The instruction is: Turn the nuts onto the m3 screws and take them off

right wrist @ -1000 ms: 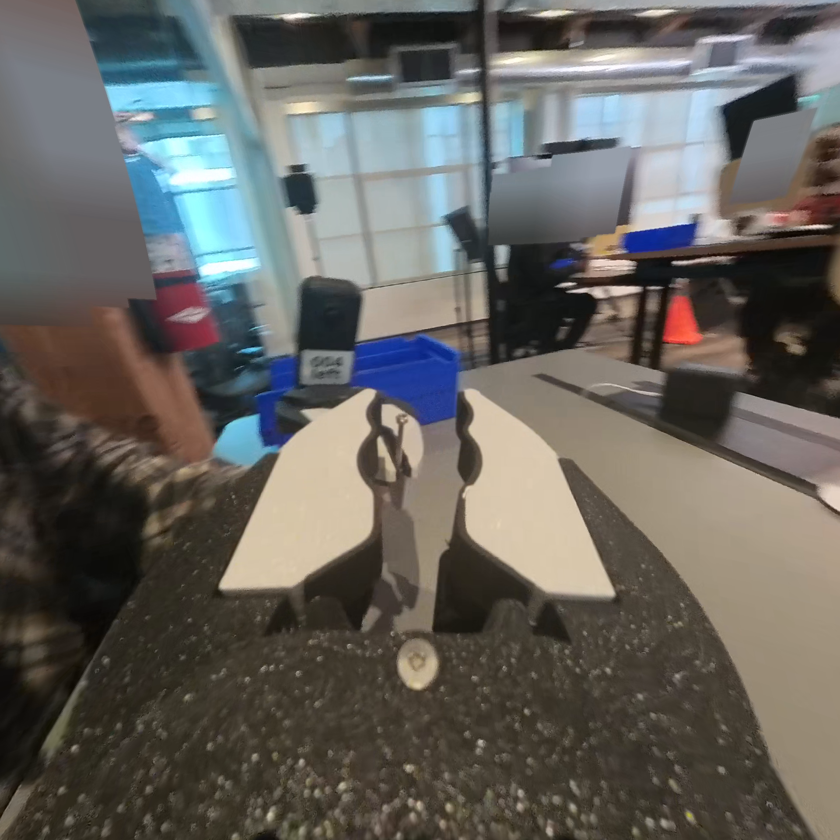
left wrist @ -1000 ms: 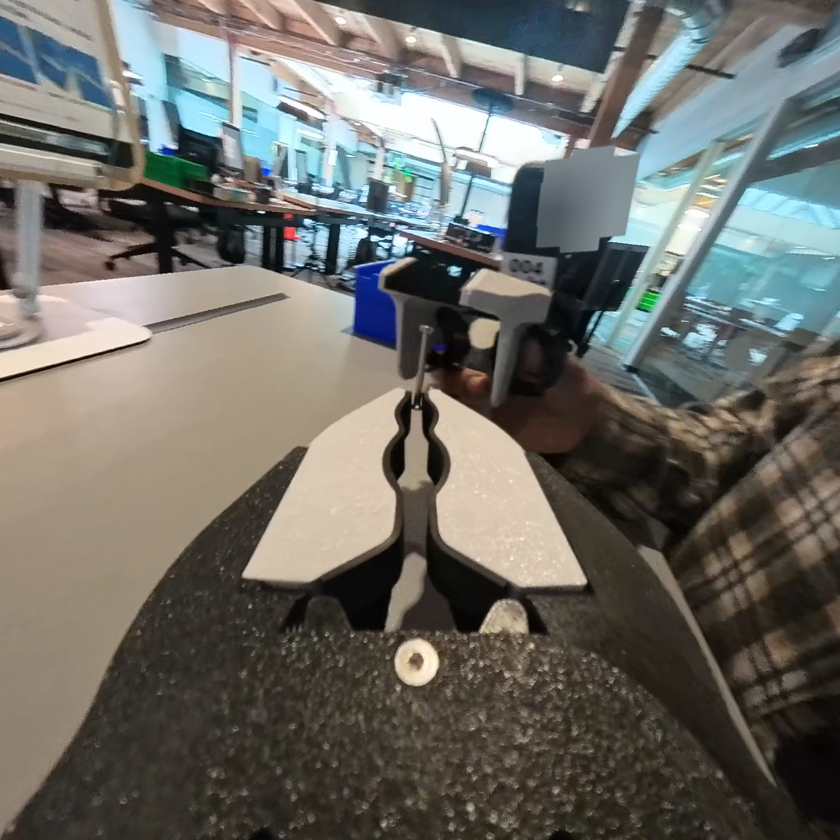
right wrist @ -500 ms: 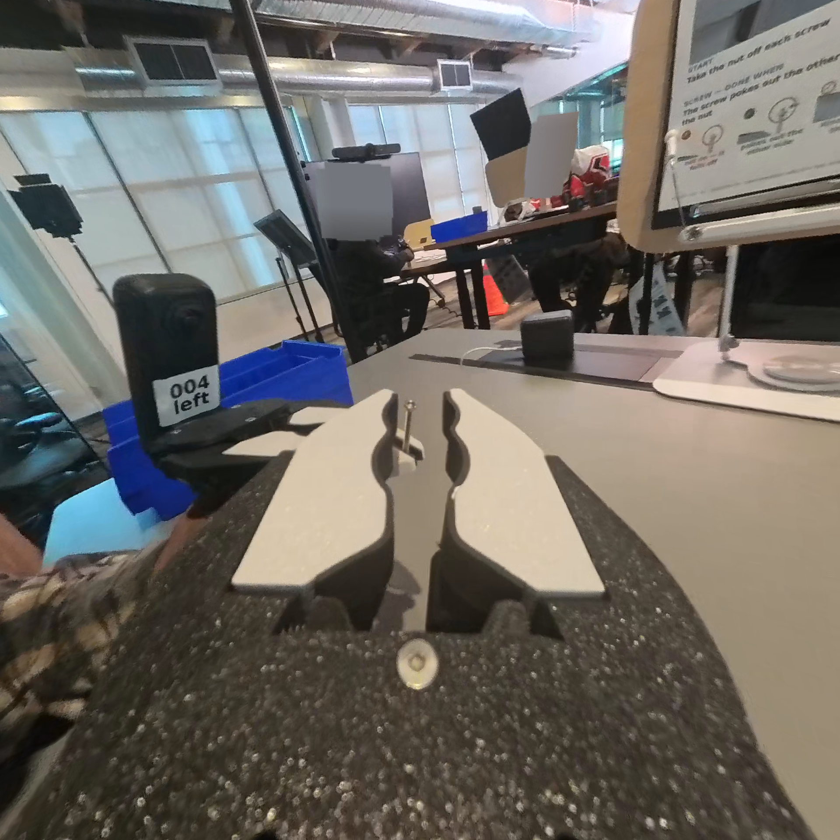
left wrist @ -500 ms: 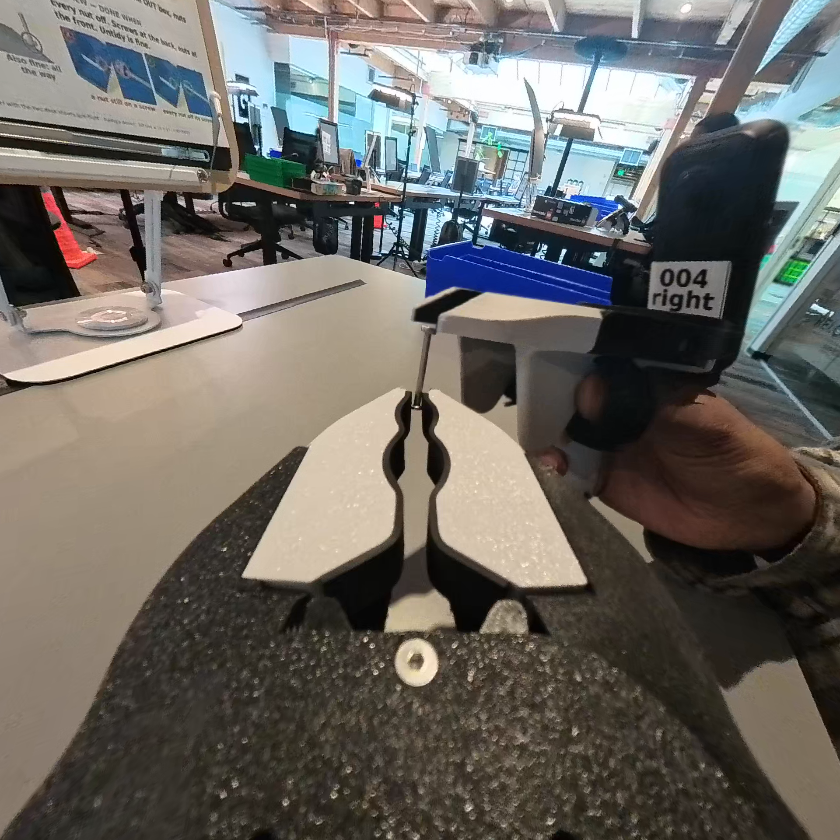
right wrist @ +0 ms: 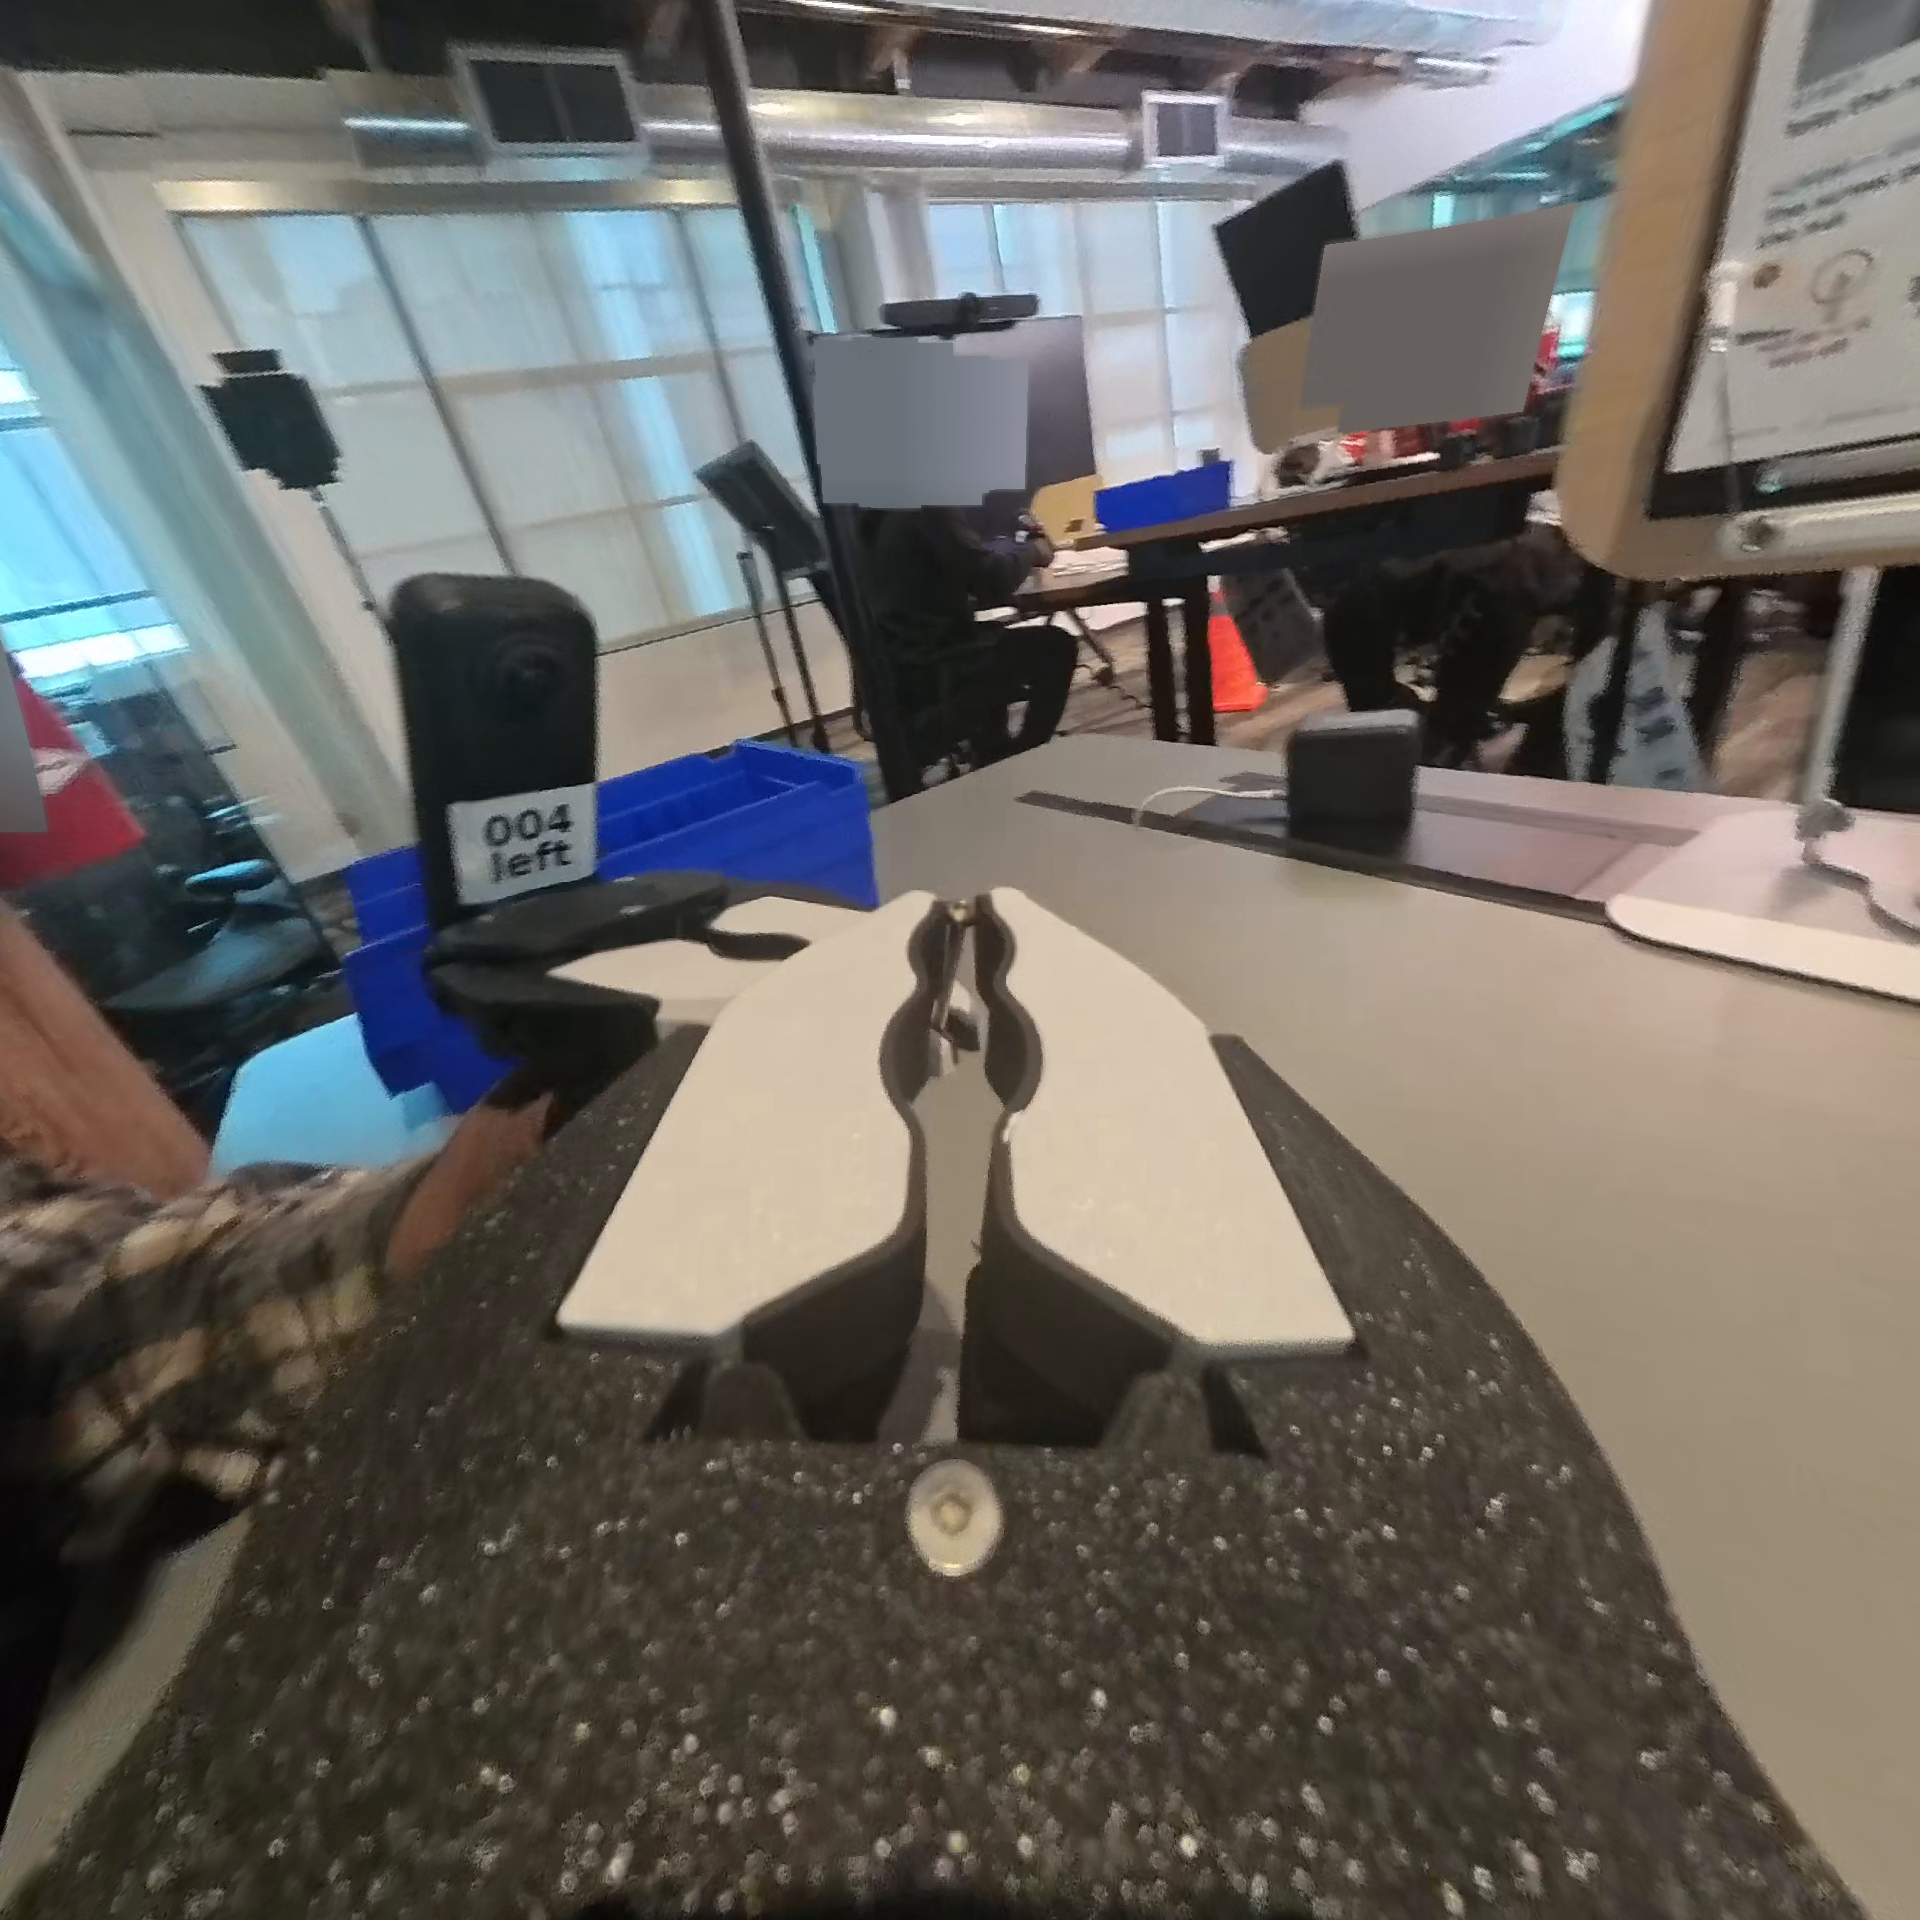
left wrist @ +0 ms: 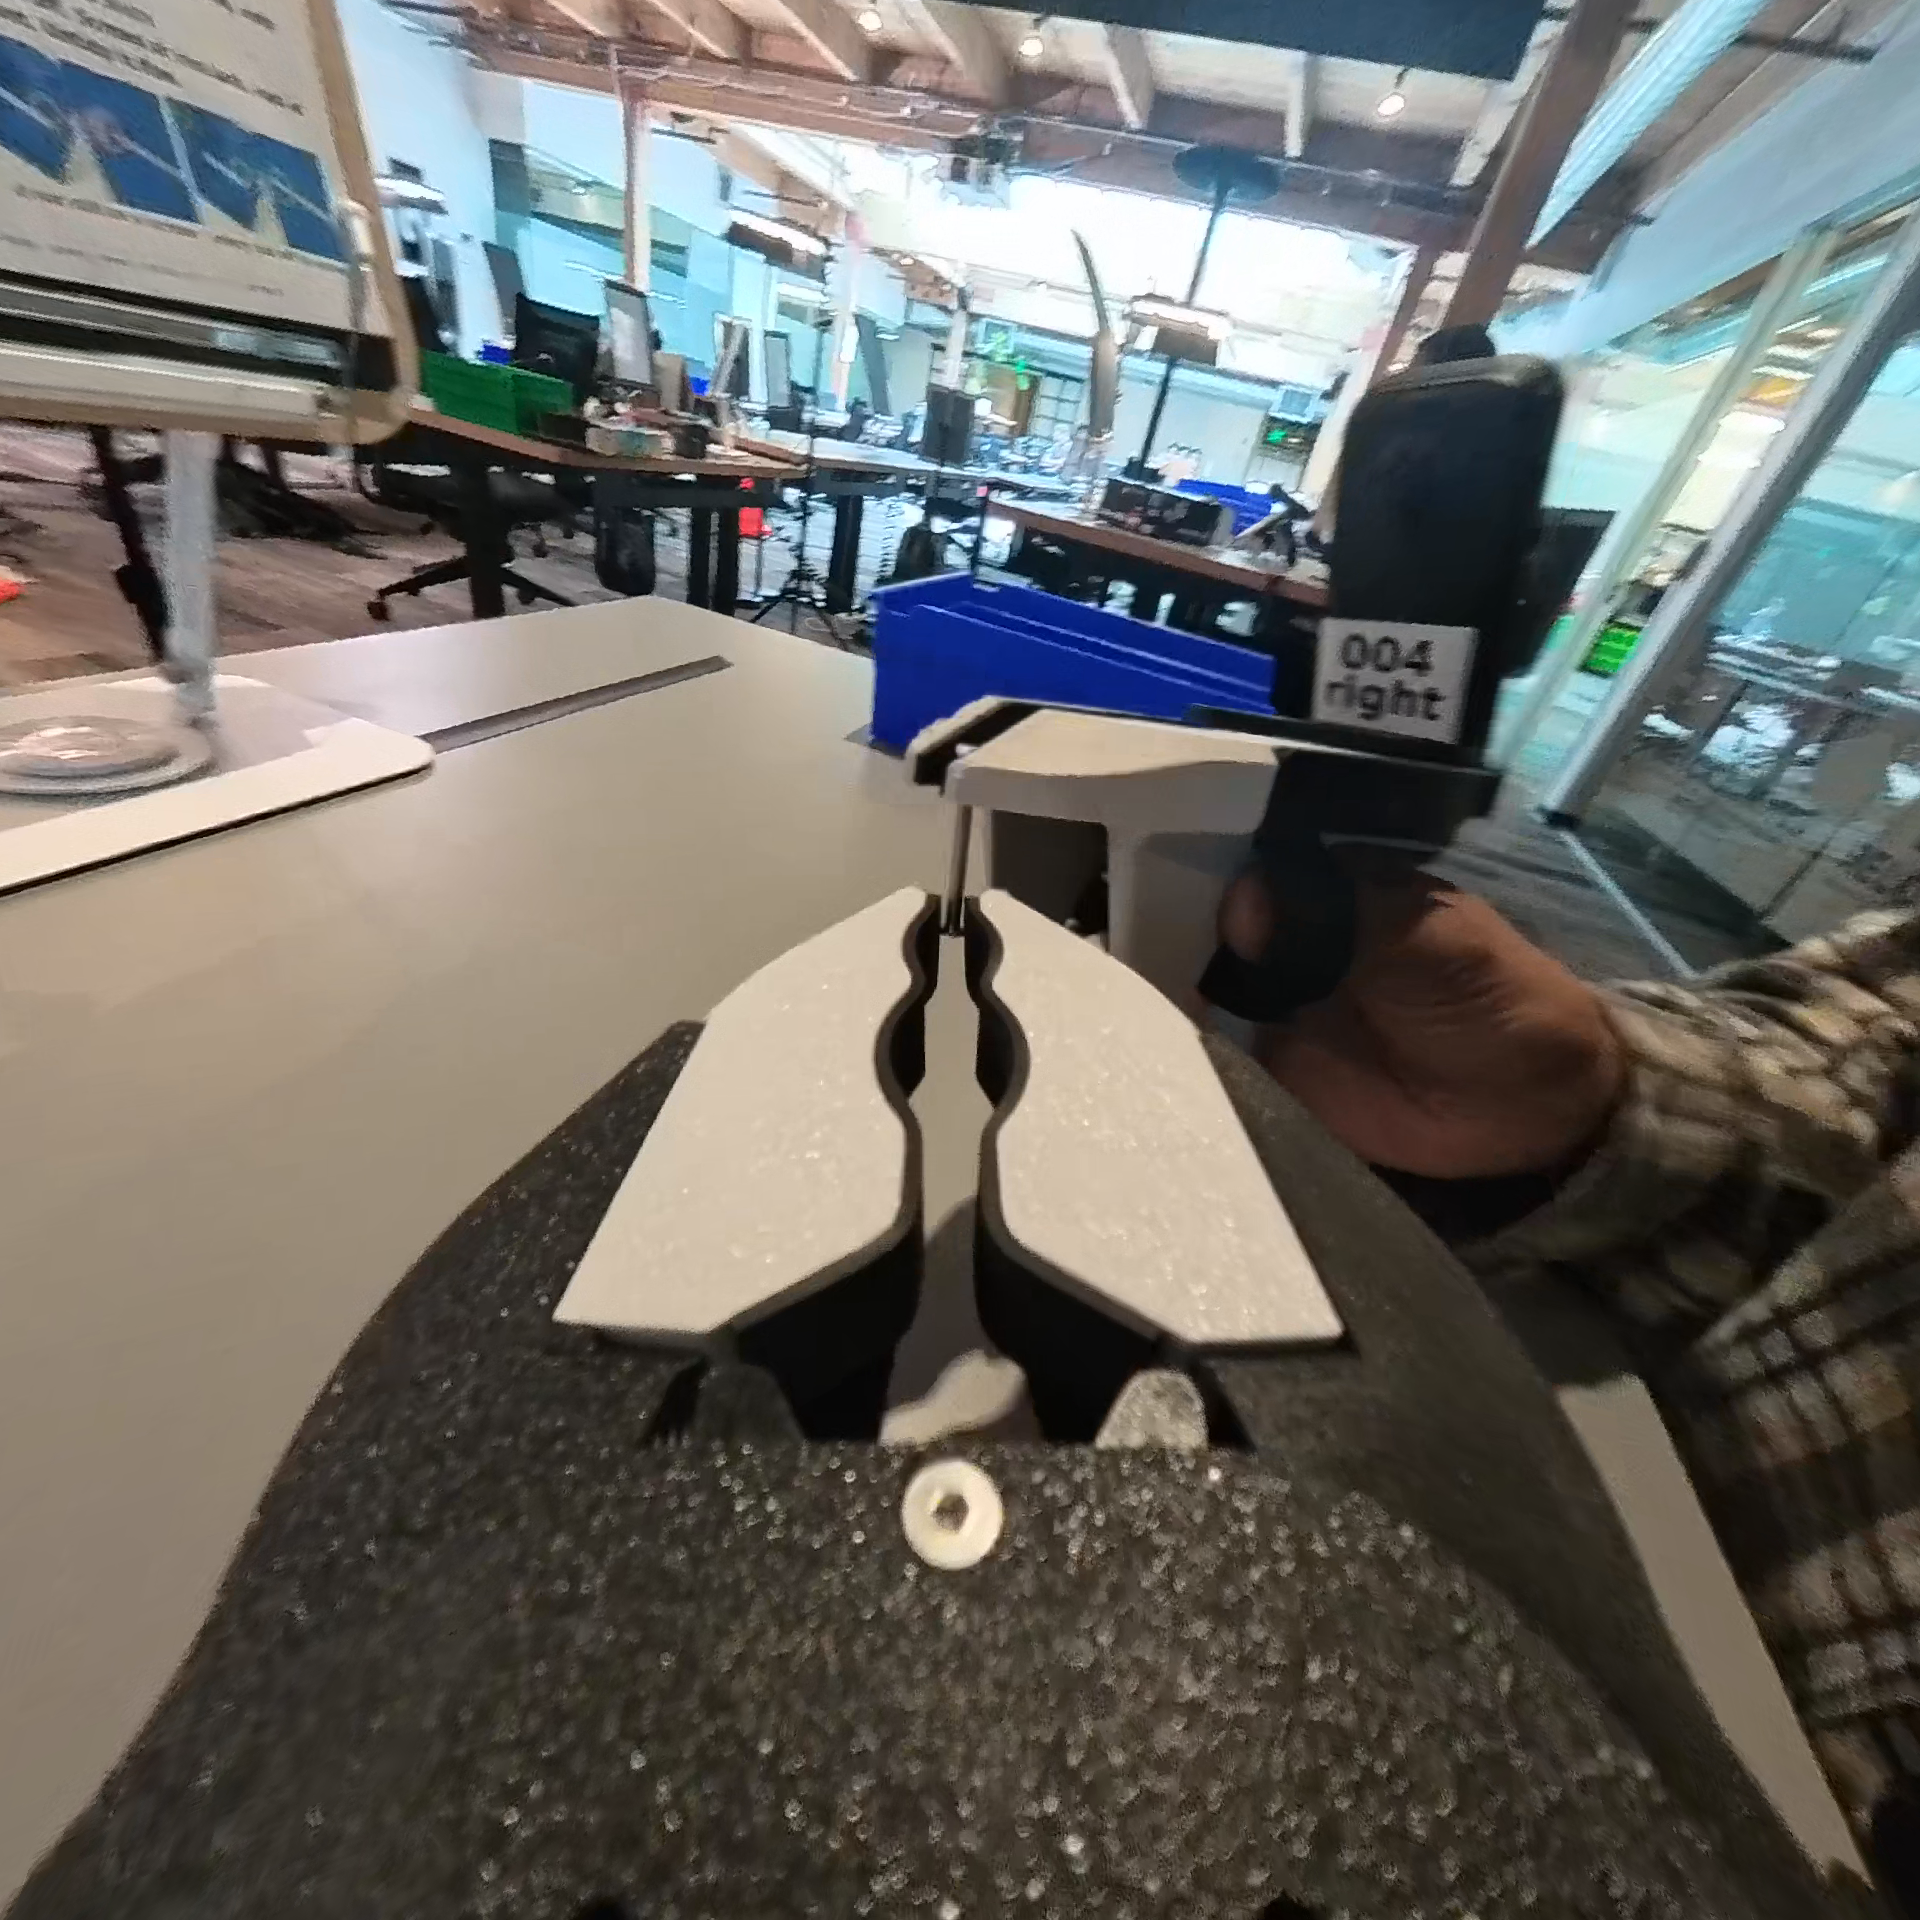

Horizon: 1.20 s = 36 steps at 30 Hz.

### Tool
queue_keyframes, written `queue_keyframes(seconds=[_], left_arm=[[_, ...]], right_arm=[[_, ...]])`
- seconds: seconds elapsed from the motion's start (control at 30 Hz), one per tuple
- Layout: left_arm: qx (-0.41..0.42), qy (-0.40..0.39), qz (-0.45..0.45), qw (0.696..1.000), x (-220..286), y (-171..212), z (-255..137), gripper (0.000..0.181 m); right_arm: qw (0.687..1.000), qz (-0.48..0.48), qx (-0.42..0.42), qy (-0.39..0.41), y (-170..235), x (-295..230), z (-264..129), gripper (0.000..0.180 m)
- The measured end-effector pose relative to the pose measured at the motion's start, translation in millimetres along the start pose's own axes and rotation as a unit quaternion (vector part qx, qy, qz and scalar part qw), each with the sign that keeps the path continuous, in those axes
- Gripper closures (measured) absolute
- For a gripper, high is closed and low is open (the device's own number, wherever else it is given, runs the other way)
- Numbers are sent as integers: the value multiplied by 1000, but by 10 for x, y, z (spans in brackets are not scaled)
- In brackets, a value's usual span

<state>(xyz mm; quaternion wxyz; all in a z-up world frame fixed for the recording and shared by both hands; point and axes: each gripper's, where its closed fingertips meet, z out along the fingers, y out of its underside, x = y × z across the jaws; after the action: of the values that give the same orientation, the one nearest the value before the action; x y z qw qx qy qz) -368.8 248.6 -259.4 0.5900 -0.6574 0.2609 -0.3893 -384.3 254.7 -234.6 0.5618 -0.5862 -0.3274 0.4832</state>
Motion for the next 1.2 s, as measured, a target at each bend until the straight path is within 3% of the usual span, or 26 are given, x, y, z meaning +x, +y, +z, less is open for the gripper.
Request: queue_keyframes(seconds=[0.17,0.33,0.53,0.87,0.97,1.07,1.2], left_arm=[[12,92,-40,995,137,-41,-23,177],[14,200,-82,976,356,-52,-33,177],[0,222,-85,971,418,1,-15,177],[-8,182,-69,981,319,44,0,177],[-11,157,-54,986,247,36,-25,177],[-19,117,-34,992,91,29,-90,177],[-22,78,-28,996,-94,17,-158,177]], right_arm=[[989,-18,-21,-148,-41,-117,-82,175],[947,-22,-36,-317,-87,-273,-186,175],[896,-10,-61,-440,-55,-333,-276,175],[914,-1,-37,-403,-134,-273,-256,174],[933,4,-46,-358,-192,-109,-279,174],[945,-58,-193,-257,303,309,-364,174],[907,-99,-352,-211,966,594,-586,174]])
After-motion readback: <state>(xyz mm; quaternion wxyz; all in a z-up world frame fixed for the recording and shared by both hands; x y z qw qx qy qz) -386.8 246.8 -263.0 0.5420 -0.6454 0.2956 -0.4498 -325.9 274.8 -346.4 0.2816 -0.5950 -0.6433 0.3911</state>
